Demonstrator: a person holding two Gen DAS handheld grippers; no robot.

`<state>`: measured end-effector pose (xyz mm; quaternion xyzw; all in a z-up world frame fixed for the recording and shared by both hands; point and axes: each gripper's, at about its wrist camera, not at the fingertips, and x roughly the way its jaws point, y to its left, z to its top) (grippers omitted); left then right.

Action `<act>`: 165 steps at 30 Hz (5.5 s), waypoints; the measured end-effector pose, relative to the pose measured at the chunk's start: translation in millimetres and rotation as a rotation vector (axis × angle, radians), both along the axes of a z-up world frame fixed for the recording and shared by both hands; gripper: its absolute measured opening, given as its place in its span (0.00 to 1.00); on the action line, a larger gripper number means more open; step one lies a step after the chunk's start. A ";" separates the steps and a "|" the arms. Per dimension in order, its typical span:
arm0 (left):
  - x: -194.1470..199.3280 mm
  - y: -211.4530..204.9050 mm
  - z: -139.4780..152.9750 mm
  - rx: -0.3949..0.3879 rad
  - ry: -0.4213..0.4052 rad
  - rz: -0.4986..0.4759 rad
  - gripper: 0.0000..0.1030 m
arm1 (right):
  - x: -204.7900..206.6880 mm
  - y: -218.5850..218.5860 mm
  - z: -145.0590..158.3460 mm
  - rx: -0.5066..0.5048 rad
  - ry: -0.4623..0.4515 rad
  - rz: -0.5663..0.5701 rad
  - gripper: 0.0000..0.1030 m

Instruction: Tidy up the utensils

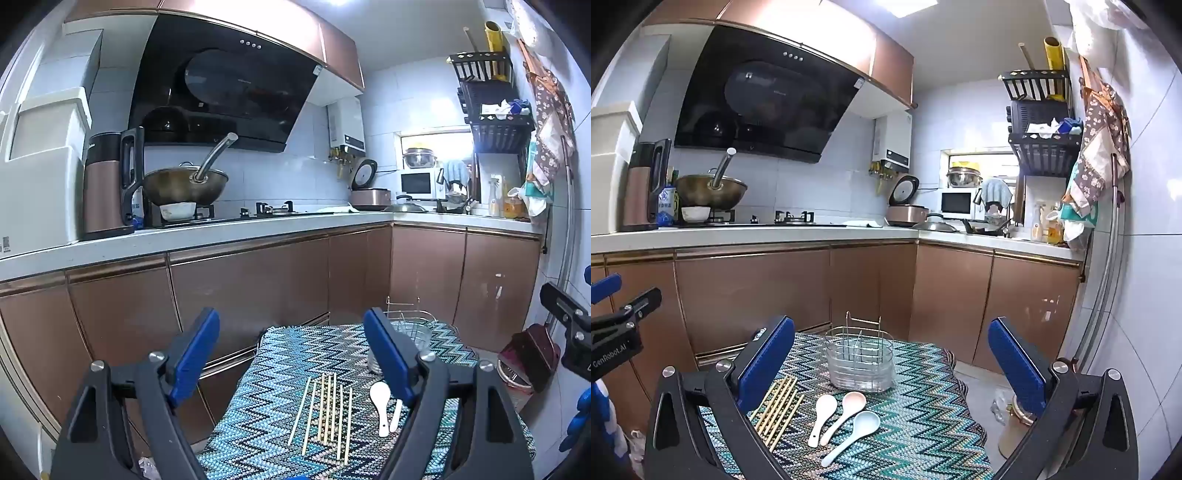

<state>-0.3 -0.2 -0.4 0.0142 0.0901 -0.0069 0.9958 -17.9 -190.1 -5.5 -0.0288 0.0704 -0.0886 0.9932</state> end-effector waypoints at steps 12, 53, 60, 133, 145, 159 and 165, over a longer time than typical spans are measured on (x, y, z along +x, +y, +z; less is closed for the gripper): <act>1.8 3.2 0.4 0.011 0.027 0.007 0.77 | -4.1 12.6 -4.5 -0.042 -0.010 -0.023 1.00; 10.1 2.7 -6.2 -0.035 0.053 0.000 0.77 | 0.9 3.1 -9.0 -0.049 0.002 -0.042 1.00; 12.8 0.9 -8.1 -0.034 0.065 -0.001 0.77 | 1.1 0.8 -9.8 -0.056 0.000 -0.053 1.00; 353.7 -35.1 -185.2 -0.086 1.025 -0.230 0.32 | 263.9 -121.5 -246.9 0.522 0.821 0.470 0.34; 387.3 -48.1 -224.0 -0.022 1.117 -0.177 0.14 | 270.3 -125.6 -252.4 0.560 0.826 0.544 0.28; 396.7 -52.2 -239.9 0.001 1.147 -0.174 0.12 | 281.6 -115.4 -262.9 0.567 0.851 0.563 0.20; 397.3 -57.2 -241.6 0.007 1.141 -0.172 0.06 | 287.6 -111.0 -267.7 0.570 0.869 0.585 0.09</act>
